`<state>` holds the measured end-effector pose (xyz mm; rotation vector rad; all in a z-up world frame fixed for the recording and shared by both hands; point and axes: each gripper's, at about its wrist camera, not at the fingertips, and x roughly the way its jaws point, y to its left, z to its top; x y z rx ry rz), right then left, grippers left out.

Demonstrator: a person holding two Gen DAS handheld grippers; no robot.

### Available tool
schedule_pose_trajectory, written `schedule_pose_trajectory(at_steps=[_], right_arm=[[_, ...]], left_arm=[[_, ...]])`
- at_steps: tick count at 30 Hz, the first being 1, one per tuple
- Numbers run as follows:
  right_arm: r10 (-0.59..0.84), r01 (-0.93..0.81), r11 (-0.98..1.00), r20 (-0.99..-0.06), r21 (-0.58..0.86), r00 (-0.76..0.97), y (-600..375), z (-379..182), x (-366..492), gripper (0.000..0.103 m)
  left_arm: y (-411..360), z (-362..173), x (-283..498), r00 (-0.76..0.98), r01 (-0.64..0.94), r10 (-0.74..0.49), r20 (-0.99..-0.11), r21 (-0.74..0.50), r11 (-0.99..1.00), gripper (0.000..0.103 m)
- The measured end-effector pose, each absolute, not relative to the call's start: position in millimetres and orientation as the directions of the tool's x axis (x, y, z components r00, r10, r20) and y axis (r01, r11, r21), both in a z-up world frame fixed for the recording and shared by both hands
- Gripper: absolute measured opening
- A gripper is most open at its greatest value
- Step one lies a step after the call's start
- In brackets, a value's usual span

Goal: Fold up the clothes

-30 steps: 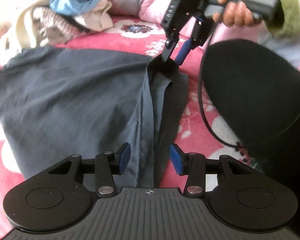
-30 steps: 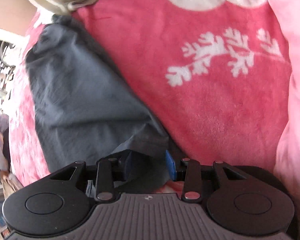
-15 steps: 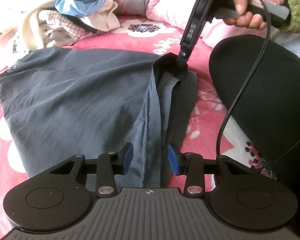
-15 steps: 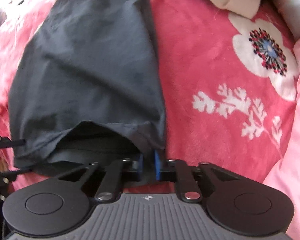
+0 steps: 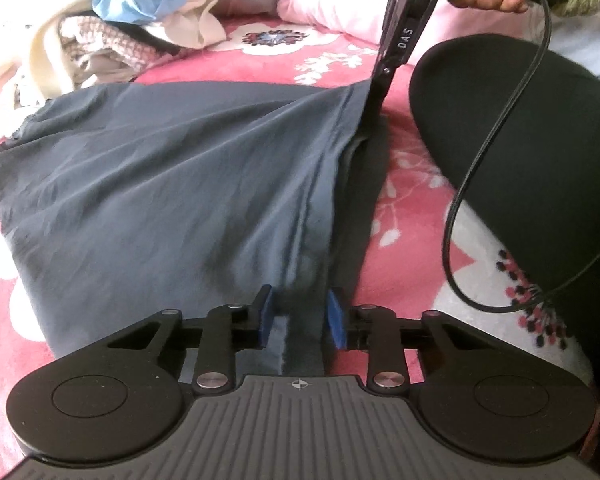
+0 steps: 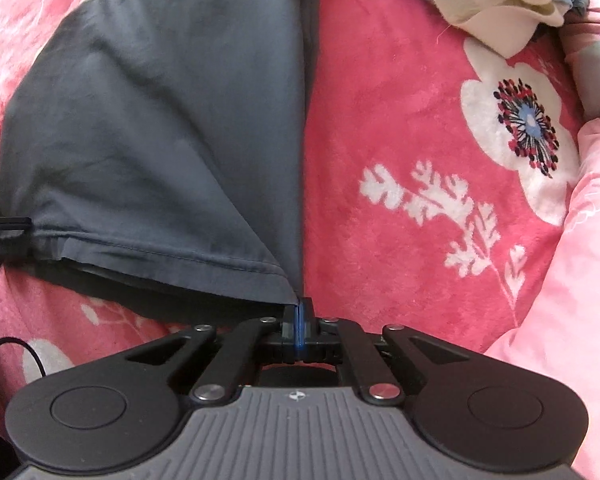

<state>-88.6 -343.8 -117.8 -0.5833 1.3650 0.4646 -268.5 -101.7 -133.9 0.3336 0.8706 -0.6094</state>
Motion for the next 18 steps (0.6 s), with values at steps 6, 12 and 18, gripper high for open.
schedule_pose_trajectory(at_steps=[6, 12, 18], right_arm=[[-0.038, -0.643, 0.754, -0.987, -0.132, 0.158, -345, -115, -95, 0.0], [-0.043, -0.641, 0.756, -0.988, -0.13, 0.15, -346, -121, -98, 0.0], [-0.071, -0.613, 0.781, -0.992, -0.121, 0.105, -343, -137, -99, 0.022]], left_arm=[[-95, -132, -270, 0.496, 0.623, -0.369, -0.786, 0.026, 0.782, 0.0], [-94, -129, -277, 0.481, 0.665, -0.395, -0.782, 0.033, 0.746, 0.0], [-90, -140, -272, 0.415, 0.669, -0.39, -0.822, -0.015, 0.743, 0.002]])
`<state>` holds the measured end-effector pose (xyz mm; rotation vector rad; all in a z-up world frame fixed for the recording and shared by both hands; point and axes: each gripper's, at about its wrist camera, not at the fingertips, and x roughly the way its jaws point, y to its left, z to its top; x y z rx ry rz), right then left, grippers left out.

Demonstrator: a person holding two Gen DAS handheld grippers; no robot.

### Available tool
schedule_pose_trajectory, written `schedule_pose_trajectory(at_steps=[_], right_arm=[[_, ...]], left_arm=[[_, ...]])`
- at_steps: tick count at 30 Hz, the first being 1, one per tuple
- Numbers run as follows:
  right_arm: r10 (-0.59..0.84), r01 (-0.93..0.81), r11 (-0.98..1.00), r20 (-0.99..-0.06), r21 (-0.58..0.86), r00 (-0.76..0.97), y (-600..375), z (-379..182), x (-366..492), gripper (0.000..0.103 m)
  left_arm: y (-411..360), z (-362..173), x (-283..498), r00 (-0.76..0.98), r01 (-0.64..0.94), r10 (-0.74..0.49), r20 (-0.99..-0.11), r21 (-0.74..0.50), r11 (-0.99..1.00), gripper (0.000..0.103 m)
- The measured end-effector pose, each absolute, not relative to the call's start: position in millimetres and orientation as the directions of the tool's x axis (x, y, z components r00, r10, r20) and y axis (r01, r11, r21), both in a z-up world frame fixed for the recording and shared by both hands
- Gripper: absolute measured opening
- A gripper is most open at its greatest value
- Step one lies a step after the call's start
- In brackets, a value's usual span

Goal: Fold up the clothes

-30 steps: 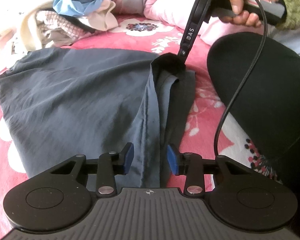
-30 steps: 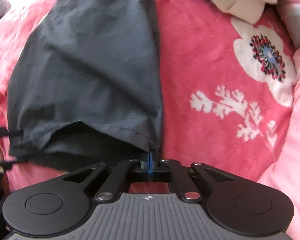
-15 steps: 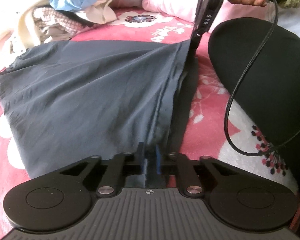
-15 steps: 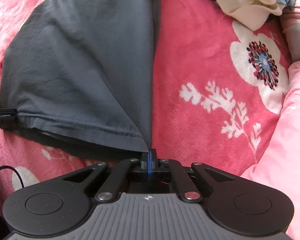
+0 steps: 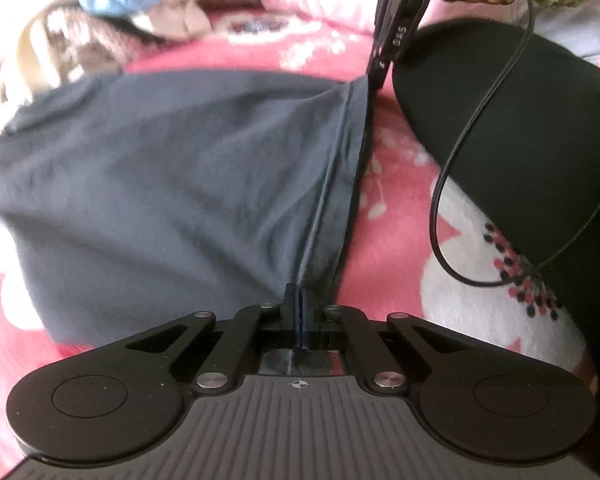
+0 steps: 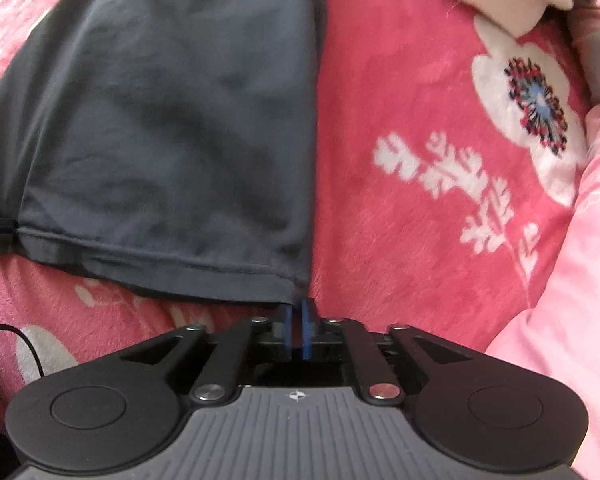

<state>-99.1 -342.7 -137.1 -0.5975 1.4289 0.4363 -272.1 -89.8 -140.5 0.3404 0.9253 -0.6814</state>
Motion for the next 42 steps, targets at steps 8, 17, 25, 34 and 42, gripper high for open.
schedule_pose_trajectory(at_steps=[8, 17, 25, 34, 42], right_arm=[[0.035, -0.589, 0.806, -0.988, -0.062, 0.153, -358, -87, -119, 0.049], [0.209, -0.585, 0.809, -0.957, 0.055, 0.199, -342, -67, -122, 0.048], [0.262, -0.559, 0.826, -0.928, 0.075, 0.263, -328, -69, -109, 0.042], [0.401, -0.532, 0.84, -0.78, 0.105, 0.48, -285, -90, -25, 0.042], [0.399, -0.584, 0.812, -0.725, -0.006, 0.562, -228, -136, 44, 0.038]], left_arm=[[-62, -134, -284, 0.351, 0.578, -0.394, -0.849, -0.135, 0.805, 0.023], [2, -127, -278, 0.421, 0.242, -0.466, -0.778, -0.399, 0.884, 0.023], [10, -114, -278, 0.456, 0.226, -0.488, -0.744, -0.434, 0.872, 0.025], [-30, -132, -238, 0.456, 0.224, -0.381, -0.804, -0.311, 0.924, 0.025], [-17, -145, -240, 0.443, 0.173, -0.412, -0.796, -0.374, 0.911, 0.025]])
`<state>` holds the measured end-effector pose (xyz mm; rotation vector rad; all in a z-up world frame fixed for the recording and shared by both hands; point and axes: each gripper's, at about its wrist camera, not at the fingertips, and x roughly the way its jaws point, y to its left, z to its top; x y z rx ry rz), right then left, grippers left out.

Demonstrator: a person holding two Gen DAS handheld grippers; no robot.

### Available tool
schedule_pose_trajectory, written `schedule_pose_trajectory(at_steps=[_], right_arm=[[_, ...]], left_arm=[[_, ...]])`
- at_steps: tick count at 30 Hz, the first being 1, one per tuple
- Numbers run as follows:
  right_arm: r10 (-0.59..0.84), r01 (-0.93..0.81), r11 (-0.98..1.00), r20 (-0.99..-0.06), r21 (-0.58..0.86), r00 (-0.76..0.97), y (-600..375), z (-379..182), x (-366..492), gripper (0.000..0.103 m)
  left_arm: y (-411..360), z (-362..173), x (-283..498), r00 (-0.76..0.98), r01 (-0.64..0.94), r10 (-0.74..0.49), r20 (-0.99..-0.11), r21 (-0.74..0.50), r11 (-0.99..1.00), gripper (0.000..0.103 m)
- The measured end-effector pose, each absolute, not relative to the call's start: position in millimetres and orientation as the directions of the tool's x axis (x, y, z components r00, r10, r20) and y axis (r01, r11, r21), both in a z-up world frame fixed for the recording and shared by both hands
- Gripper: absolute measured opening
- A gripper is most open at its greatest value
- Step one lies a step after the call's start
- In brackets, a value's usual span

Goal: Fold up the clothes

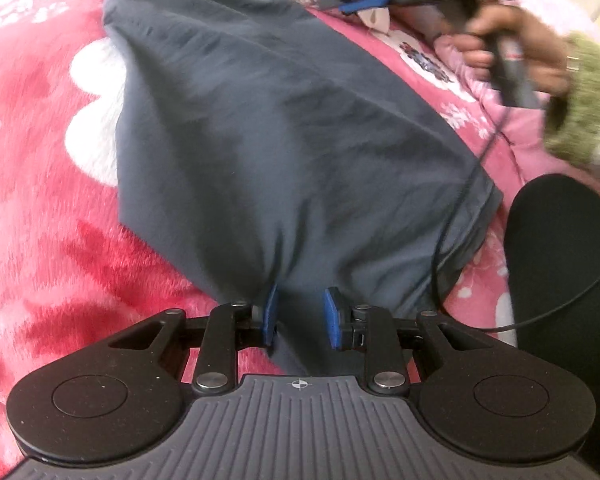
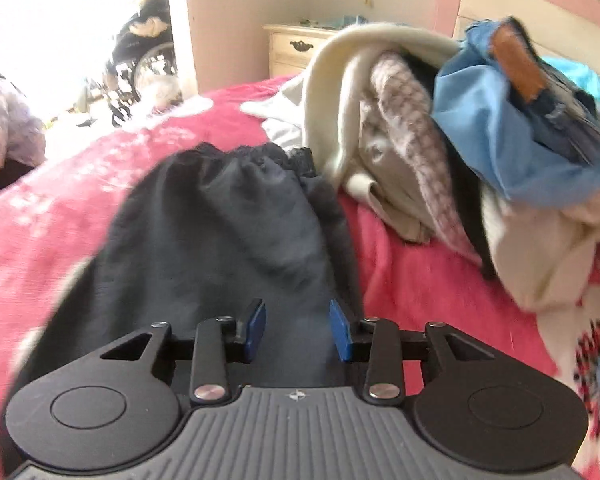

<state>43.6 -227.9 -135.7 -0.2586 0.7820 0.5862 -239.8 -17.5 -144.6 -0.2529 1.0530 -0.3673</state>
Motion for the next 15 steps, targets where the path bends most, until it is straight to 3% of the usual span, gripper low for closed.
schedule_pose_trajectory(at_steps=[2, 3, 4, 12, 13, 15], right_arm=[[0.369, -0.572, 0.82, -0.733, -0.033, 0.572, -221, -149, 56, 0.033], [0.356, -0.568, 0.822, -0.741, -0.042, 0.57, -220, -155, 60, 0.006], [0.342, -0.56, 0.827, -0.743, -0.053, 0.575, -220, -159, 63, 0.001], [0.342, -0.516, 0.855, -0.696, -0.048, 0.631, -241, -159, 66, 0.004], [0.359, -0.524, 0.851, -0.684, -0.039, 0.635, -241, -153, 66, 0.009], [0.404, -0.533, 0.846, -0.645, -0.006, 0.649, -241, -138, 67, 0.033]], left_arm=[[-15, -145, -241, 0.437, 0.171, -0.42, -0.796, -0.384, 0.907, 0.025], [-14, -145, -242, 0.434, 0.172, -0.423, -0.795, -0.387, 0.906, 0.025], [-14, -145, -242, 0.432, 0.174, -0.426, -0.795, -0.39, 0.904, 0.025], [-5, -148, -243, 0.405, 0.173, -0.469, -0.785, -0.438, 0.882, 0.025], [-3, -148, -243, 0.401, 0.171, -0.476, -0.783, -0.446, 0.878, 0.025], [1, -148, -242, 0.393, 0.171, -0.49, -0.779, -0.461, 0.871, 0.025]])
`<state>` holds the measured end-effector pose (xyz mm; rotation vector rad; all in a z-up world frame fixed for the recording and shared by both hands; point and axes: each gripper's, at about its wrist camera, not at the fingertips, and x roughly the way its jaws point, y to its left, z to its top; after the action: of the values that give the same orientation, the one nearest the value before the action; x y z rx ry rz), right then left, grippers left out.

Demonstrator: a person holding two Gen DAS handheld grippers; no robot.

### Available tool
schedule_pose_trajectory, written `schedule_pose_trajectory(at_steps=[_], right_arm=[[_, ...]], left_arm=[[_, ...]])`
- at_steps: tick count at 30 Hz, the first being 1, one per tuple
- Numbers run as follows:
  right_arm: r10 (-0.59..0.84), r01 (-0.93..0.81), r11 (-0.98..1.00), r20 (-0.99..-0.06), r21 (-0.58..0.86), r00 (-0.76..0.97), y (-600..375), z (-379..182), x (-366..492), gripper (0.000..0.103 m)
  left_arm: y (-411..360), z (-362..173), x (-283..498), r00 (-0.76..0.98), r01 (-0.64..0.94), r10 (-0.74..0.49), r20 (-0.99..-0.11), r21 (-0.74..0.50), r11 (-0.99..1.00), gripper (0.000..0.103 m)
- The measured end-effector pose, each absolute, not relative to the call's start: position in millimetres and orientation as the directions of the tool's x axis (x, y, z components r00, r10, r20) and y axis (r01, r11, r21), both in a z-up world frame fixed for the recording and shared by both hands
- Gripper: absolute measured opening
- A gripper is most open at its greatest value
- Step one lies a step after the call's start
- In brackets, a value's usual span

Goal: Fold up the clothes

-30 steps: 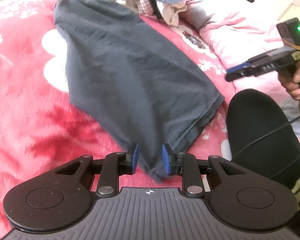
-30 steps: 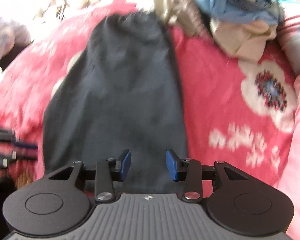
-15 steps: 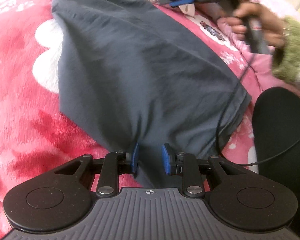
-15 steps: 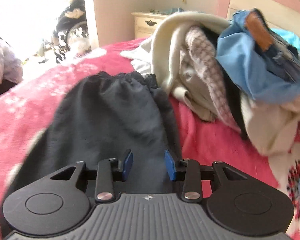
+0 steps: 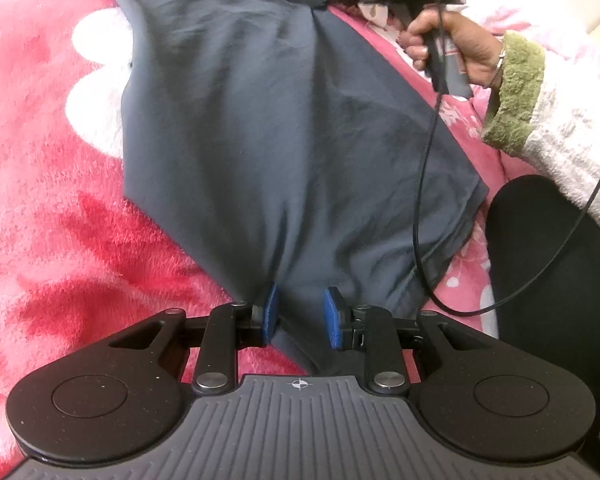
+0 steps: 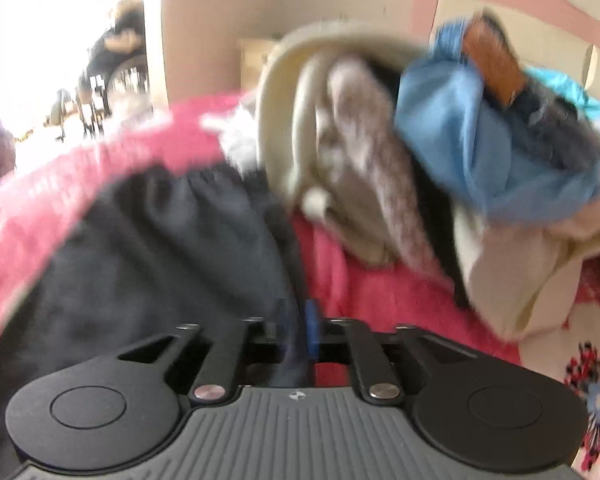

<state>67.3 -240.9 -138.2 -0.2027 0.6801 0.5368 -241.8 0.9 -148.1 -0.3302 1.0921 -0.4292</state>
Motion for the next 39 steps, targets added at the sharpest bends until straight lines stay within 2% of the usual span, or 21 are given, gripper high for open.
schedule_pose_trajectory(at_steps=[1, 3, 13, 15, 16, 17, 22, 25, 27, 29, 30, 32, 34, 39], right_arm=[[0.43, -0.536, 0.844, -0.619, 0.017, 0.658, -240, -130, 69, 0.041], [0.471, -0.547, 0.835, -0.594, 0.062, 0.652, -234, -120, 79, 0.041], [0.527, -0.566, 0.796, -0.704, 0.214, 0.476, -153, -156, 169, 0.045], [0.538, -0.583, 0.78, -0.72, 0.228, 0.438, -146, -162, 173, 0.029], [0.533, -0.602, 0.773, -0.72, 0.201, 0.444, -145, -161, 169, 0.006], [0.531, -0.62, 0.765, -0.715, 0.173, 0.455, -144, -159, 164, 0.003], [0.539, -0.623, 0.78, -0.576, 0.066, 0.615, -158, -131, 135, 0.003], [0.5, -0.598, 0.801, -0.593, 0.038, 0.631, -158, -140, 146, 0.003], [0.472, -0.586, 0.81, -0.626, 0.03, 0.621, -150, -152, 159, 0.004], [0.425, -0.566, 0.824, -0.654, -0.006, 0.626, -144, -165, 167, 0.013], [0.415, -0.565, 0.825, -0.663, -0.014, 0.623, -141, -167, 169, 0.014], [0.409, -0.553, 0.833, -0.661, -0.009, 0.628, -143, -164, 165, 0.03], [0.441, -0.546, 0.838, -0.623, 0.027, 0.646, -156, -146, 152, 0.036], [0.55, -0.548, 0.819, -0.506, 0.171, 0.664, -216, -72, 101, 0.036]], left_arm=[[2, -149, -241, 0.389, 0.171, -0.496, -0.776, -0.468, 0.867, 0.025], [5, -150, -241, 0.386, 0.171, -0.505, -0.772, -0.478, 0.861, 0.025], [11, -152, -243, 0.386, 0.176, -0.517, -0.764, -0.489, 0.854, 0.025], [10, -152, -243, 0.386, 0.176, -0.517, -0.764, -0.489, 0.854, 0.025], [10, -152, -243, 0.385, 0.175, -0.518, -0.764, -0.491, 0.854, 0.025], [10, -153, -242, 0.384, 0.173, -0.52, -0.763, -0.494, 0.852, 0.025], [12, -156, -242, 0.382, 0.158, -0.534, -0.754, -0.516, 0.842, 0.025], [13, -157, -241, 0.378, 0.148, -0.541, -0.751, -0.528, 0.836, 0.025], [13, -157, -240, 0.375, 0.148, -0.545, -0.75, -0.532, 0.834, 0.025], [12, -158, -240, 0.373, 0.151, -0.546, -0.75, -0.532, 0.833, 0.025], [11, -157, -240, 0.373, 0.151, -0.545, -0.751, -0.53, 0.834, 0.025], [9, -157, -240, 0.375, 0.148, -0.538, -0.755, -0.524, 0.839, 0.025], [8, -156, -241, 0.378, 0.146, -0.53, -0.759, -0.516, 0.844, 0.025], [6, -156, -242, 0.391, 0.131, -0.52, -0.759, -0.514, 0.848, 0.025]])
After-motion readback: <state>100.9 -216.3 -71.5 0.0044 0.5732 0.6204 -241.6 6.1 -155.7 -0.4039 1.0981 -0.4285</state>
